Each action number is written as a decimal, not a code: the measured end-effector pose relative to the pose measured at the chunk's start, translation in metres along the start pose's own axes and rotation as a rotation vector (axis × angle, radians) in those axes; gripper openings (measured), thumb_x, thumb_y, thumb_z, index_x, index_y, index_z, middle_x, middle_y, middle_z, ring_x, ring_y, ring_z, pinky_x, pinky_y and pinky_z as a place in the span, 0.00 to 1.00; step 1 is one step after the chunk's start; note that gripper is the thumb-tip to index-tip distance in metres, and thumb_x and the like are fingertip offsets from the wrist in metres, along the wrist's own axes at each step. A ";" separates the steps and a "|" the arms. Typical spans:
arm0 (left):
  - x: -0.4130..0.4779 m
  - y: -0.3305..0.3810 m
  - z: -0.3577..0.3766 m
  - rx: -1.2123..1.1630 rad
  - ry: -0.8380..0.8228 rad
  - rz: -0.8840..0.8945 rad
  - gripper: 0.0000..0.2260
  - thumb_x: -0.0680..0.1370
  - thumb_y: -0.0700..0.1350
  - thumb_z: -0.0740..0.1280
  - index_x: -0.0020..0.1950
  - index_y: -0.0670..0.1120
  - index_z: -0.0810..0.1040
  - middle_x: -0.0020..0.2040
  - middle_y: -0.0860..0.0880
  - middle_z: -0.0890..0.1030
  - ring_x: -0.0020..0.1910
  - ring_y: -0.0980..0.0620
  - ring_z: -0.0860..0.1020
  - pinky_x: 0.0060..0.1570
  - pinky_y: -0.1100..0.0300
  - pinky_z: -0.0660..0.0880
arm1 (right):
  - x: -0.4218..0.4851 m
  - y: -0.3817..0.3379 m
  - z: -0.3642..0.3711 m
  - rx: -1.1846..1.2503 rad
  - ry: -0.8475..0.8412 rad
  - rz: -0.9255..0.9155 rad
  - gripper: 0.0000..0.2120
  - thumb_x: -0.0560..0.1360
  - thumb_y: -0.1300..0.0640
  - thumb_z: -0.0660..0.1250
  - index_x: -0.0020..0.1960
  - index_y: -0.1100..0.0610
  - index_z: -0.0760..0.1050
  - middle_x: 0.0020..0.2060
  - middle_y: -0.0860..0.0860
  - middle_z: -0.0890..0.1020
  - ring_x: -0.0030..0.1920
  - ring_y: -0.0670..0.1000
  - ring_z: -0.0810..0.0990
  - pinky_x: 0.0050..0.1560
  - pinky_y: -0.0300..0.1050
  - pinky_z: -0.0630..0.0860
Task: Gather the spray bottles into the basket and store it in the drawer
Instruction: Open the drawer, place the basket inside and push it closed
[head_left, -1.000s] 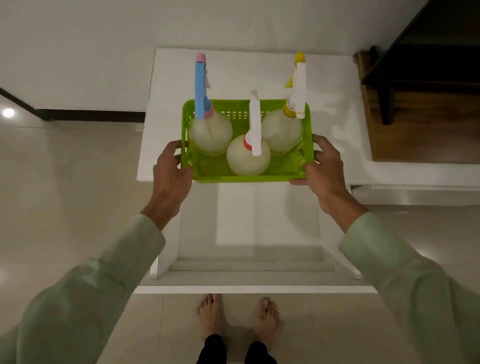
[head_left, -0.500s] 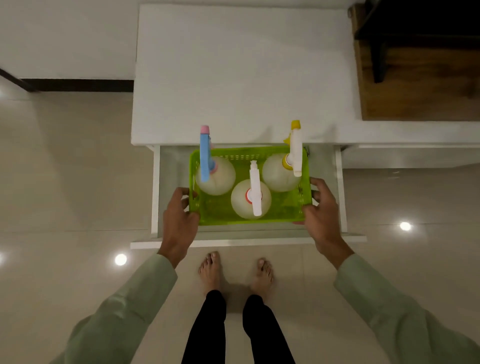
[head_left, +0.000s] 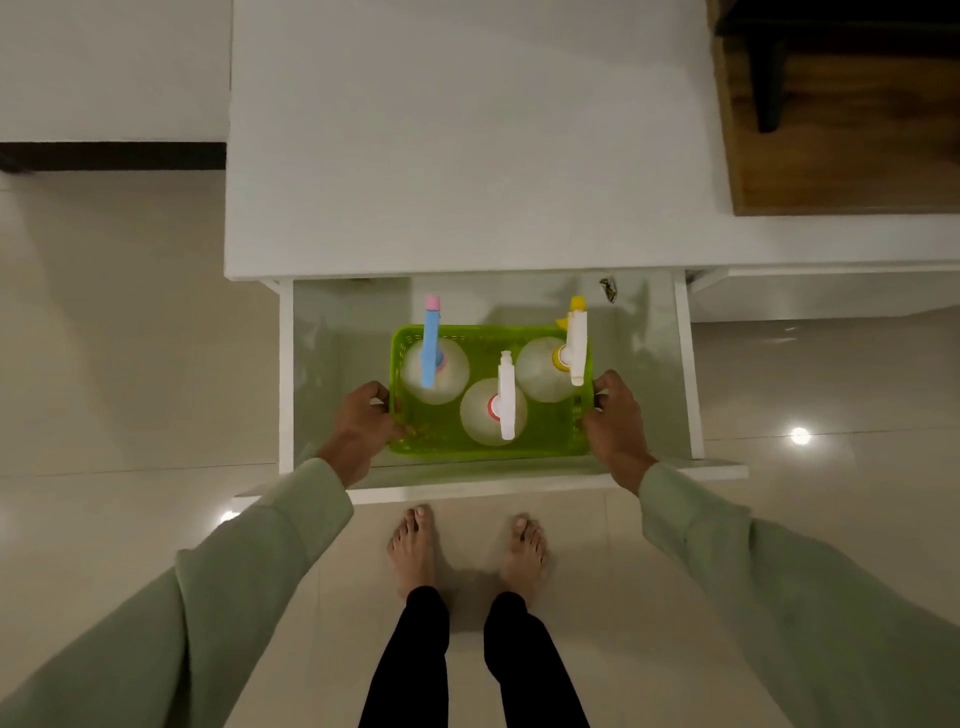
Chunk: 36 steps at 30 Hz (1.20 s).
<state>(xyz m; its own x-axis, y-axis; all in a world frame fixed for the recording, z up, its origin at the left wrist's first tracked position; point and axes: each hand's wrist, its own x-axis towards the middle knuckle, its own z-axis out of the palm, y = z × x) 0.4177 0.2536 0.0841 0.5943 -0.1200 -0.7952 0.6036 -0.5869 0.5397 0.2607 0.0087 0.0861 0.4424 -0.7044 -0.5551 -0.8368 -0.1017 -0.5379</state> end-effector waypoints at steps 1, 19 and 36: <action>0.007 -0.003 0.003 0.004 -0.001 -0.014 0.20 0.65 0.22 0.71 0.35 0.45 0.68 0.36 0.42 0.76 0.36 0.47 0.73 0.29 0.60 0.72 | 0.007 0.002 0.004 -0.020 0.005 0.008 0.07 0.73 0.69 0.64 0.47 0.60 0.70 0.42 0.61 0.82 0.44 0.63 0.80 0.45 0.60 0.78; 0.093 -0.057 0.030 0.118 0.081 -0.119 0.16 0.66 0.27 0.73 0.34 0.45 0.71 0.35 0.41 0.77 0.38 0.46 0.73 0.40 0.52 0.75 | 0.071 0.032 0.064 -0.145 -0.065 0.127 0.05 0.77 0.61 0.65 0.50 0.63 0.72 0.42 0.60 0.80 0.44 0.62 0.80 0.41 0.54 0.76; -0.011 -0.024 -0.001 0.079 0.126 0.138 0.18 0.77 0.36 0.70 0.66 0.42 0.74 0.68 0.44 0.77 0.63 0.47 0.77 0.59 0.53 0.74 | 0.001 0.010 0.003 0.065 -0.018 0.035 0.24 0.73 0.74 0.60 0.66 0.61 0.74 0.63 0.58 0.80 0.63 0.58 0.78 0.59 0.48 0.75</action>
<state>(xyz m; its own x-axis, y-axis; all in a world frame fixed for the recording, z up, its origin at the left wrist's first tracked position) 0.3971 0.2694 0.0806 0.7338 -0.1053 -0.6712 0.4708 -0.6334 0.6141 0.2539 0.0086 0.0786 0.4189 -0.6943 -0.5852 -0.8296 -0.0306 -0.5575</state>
